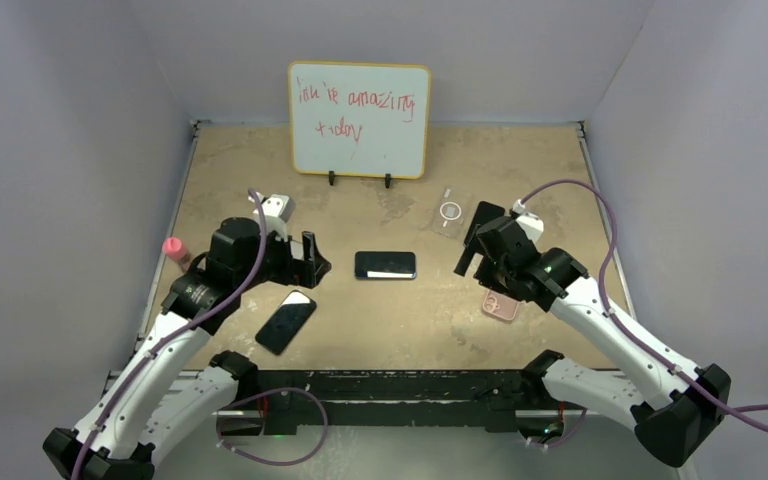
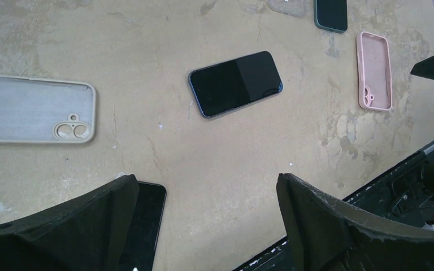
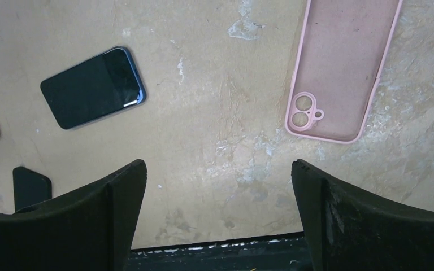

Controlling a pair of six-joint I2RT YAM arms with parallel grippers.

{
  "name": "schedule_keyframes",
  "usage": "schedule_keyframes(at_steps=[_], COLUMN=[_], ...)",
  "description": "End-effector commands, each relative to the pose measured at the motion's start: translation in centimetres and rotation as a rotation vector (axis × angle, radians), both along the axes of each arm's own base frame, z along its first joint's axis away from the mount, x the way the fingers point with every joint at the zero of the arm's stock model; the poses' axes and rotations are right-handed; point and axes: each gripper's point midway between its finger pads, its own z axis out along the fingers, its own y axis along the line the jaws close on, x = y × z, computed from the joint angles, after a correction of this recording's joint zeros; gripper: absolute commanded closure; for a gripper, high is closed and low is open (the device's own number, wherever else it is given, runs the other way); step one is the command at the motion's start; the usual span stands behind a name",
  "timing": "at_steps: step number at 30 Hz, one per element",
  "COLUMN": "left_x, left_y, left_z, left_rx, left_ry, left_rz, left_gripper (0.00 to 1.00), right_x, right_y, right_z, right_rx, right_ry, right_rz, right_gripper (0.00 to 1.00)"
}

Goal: Put the phone into the phone case

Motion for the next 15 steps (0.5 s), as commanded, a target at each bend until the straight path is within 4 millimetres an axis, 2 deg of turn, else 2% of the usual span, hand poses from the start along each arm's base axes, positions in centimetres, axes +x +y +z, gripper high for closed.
schedule_keyframes(at_steps=[1, 7, 12, 15], left_x=[0.6, 0.5, 0.4, 0.3], left_y=[0.2, 0.2, 0.2, 0.2], left_z=[1.0, 1.2, 1.3, 1.2], left_rx=[-0.010, -0.014, -0.018, -0.020], left_ry=[-0.055, -0.064, -0.068, -0.067], left_rz=[0.013, 0.013, 0.011, 0.008], left_gripper=[0.02, 0.02, 0.02, 0.02], right_x=[1.2, 3.3, 5.3, 7.2], right_y=[-0.3, -0.6, -1.9, -1.7], right_z=[0.7, 1.9, 2.5, 2.7], right_rx=[-0.007, -0.051, -0.171, -0.237], right_ry=[-0.053, -0.124, -0.171, -0.206], right_rz=[-0.048, -0.081, -0.122, -0.077], right_gripper=[0.01, 0.01, 0.01, 0.01])
